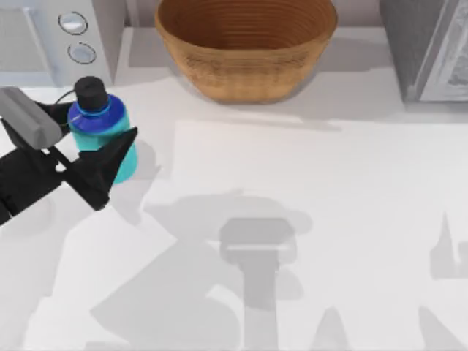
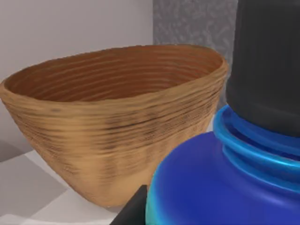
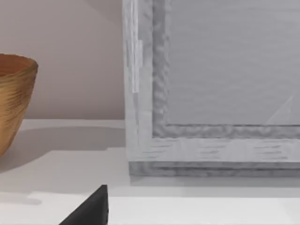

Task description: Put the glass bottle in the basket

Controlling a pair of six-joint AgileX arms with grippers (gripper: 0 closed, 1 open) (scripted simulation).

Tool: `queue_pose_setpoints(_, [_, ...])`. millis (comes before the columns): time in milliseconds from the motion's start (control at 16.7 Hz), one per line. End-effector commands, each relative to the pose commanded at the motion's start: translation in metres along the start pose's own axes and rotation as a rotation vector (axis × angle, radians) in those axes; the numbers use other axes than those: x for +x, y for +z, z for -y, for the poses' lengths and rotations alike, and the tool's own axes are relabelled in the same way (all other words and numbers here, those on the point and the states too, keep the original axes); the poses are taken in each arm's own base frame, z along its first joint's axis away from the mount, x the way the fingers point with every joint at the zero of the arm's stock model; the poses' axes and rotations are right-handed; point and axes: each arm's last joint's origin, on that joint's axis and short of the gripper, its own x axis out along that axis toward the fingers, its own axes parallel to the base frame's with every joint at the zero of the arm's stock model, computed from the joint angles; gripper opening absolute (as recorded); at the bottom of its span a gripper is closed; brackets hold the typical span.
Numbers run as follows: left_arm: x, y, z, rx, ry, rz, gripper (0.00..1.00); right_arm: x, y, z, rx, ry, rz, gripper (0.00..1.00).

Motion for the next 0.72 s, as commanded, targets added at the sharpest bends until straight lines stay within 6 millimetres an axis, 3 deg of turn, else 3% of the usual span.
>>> queue_pose_setpoints(120, [0.003,0.001,-0.001,0.000,-0.002,0.000,0.00,0.000,0.000,0.000,0.000,0.000,0.000,1.00])
queue_pose_setpoints(300, [0.023,0.005,-0.012,-0.001,-0.009,-0.002,0.00,0.000,0.000,0.000,0.000,0.000,0.000,1.00])
queue_pose_setpoints(720, [0.123,0.052,-0.056,0.021,-0.020,0.027,0.00,0.000,0.000,0.000,0.000,0.000,0.000,1.00])
